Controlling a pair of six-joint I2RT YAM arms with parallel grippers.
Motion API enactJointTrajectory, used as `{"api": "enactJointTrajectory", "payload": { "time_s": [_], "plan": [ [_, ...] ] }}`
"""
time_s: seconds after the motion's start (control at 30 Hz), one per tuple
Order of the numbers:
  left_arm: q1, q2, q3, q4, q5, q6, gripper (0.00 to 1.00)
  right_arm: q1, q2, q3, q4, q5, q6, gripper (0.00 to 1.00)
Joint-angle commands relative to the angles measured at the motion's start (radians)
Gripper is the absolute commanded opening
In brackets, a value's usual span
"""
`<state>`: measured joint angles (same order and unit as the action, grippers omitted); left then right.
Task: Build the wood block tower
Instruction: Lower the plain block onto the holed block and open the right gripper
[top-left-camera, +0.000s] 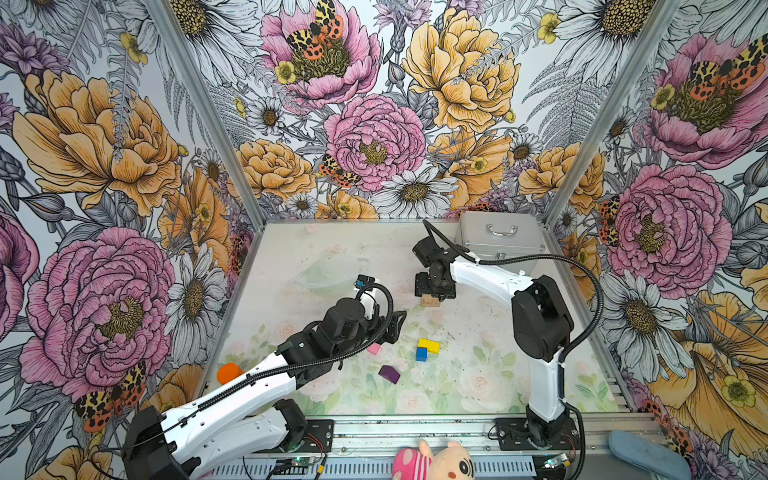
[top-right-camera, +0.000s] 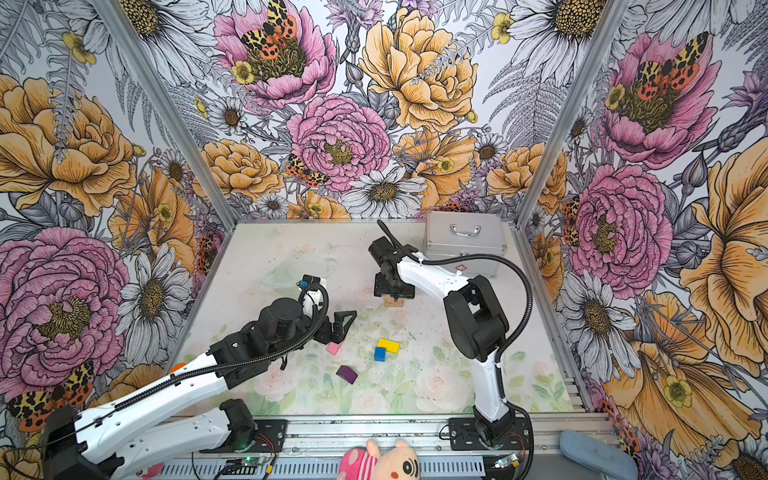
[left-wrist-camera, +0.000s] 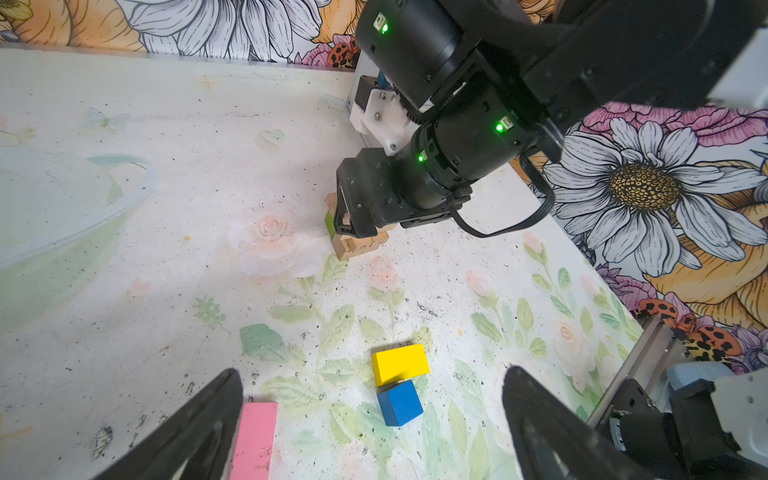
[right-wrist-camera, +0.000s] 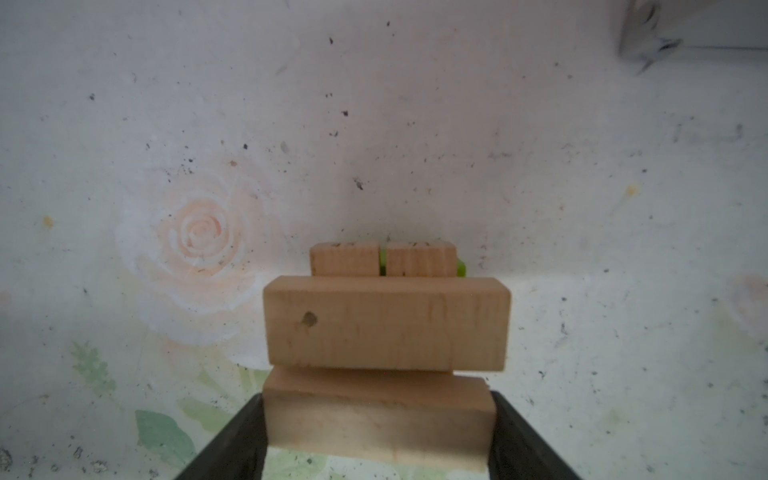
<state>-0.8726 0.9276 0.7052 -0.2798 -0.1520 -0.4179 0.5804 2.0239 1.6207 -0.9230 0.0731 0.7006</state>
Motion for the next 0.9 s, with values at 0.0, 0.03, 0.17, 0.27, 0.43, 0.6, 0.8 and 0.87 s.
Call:
{"api": "enactJointTrajectory", "payload": {
  "time_s": [0.0,0.03,0.17,0.27,0.43,0.6,0.8,0.87],
  "plan": [
    [0.009,0.005,0.029,0.027,-0.007,0.013,0.99,-0.012,0.018,0.028,0.003,-0.004,-0.018,0.61],
    [0.008,0.006,0.028,0.027,-0.007,0.013,0.99,-0.013,0.019,0.029,0.003,-0.005,-0.019,0.62],
    [0.007,0.013,0.028,0.028,-0.008,0.012,0.99,-0.017,0.023,0.032,0.004,-0.009,-0.023,0.62],
    [0.007,0.017,0.03,0.032,-0.008,0.008,0.99,-0.019,0.024,0.03,0.004,-0.012,-0.026,0.63],
    [0.007,0.022,0.035,0.031,-0.006,0.009,0.99,-0.022,0.025,0.031,0.004,-0.017,-0.03,0.67],
    [0.007,0.024,0.036,0.029,-0.004,0.008,0.99,-0.022,0.024,0.031,0.004,-0.028,-0.037,0.77],
    [0.006,0.024,0.039,0.028,-0.008,0.007,0.99,-0.021,-0.006,0.025,0.003,-0.021,-0.043,0.84],
    [0.006,0.024,0.038,0.028,-0.007,0.007,0.99,-0.022,-0.013,0.022,0.004,-0.02,-0.044,0.85]
  ]
}}
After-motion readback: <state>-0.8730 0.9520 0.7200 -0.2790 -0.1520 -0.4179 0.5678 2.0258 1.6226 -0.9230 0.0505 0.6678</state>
